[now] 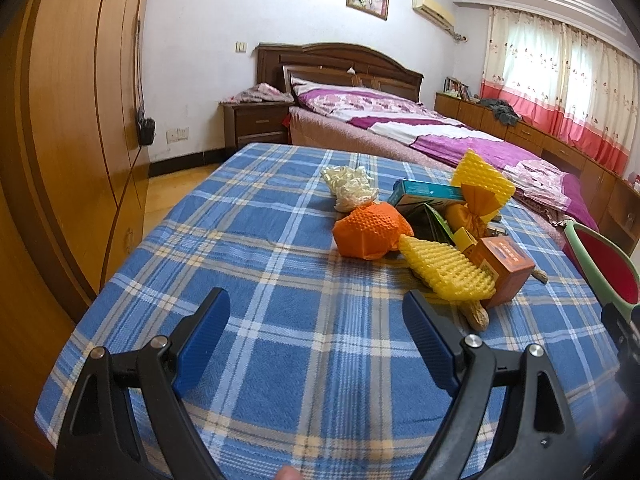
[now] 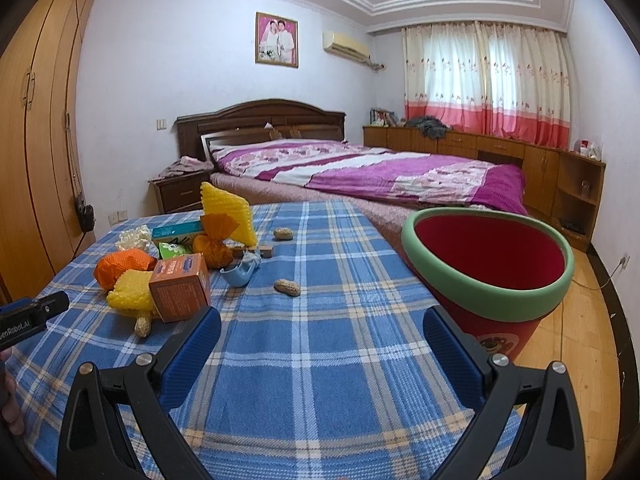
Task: Collect trash
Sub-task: 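Reach the left tool to the orange mesh net and close on it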
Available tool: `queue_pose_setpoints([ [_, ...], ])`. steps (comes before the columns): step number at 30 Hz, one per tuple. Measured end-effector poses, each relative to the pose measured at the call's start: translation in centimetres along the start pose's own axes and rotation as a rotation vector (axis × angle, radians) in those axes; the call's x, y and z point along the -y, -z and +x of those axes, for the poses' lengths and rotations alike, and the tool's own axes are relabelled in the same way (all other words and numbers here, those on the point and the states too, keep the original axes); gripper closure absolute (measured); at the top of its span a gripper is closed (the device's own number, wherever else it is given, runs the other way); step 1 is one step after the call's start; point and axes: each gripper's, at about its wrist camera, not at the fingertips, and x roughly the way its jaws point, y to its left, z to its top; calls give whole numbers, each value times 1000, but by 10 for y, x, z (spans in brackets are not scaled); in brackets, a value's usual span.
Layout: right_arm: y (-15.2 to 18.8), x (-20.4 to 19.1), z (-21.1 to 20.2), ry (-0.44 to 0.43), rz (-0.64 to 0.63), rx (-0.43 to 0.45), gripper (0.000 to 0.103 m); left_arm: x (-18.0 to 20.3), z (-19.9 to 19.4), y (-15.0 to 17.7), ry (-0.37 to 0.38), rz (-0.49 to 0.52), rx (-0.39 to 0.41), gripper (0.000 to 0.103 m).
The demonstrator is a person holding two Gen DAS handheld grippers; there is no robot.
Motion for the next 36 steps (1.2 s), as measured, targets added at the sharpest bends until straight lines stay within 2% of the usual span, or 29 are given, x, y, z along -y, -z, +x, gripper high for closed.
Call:
queue_pose_setpoints([
  [9, -17, 2, 5, -32, 15, -59, 0, 9, 16, -33, 48, 31, -87, 15],
  [16, -31, 4, 9, -52, 37, -120, 0, 27, 40, -58, 52, 103, -140, 15],
  [20, -40, 4, 11, -50, 32, -143, 0, 38, 58, -70, 80, 125, -177, 15],
  [30, -50, 3, 25, -31, 47, -180, 0, 53, 98, -69, 108, 155, -272, 20],
  [32, -52, 2, 26, -27, 47, -179, 0, 50, 103, -67, 111, 150, -287, 28],
  [36, -55, 1, 30, -25, 49, -180, 0, 45, 111, -63, 117, 131, -314, 30],
])
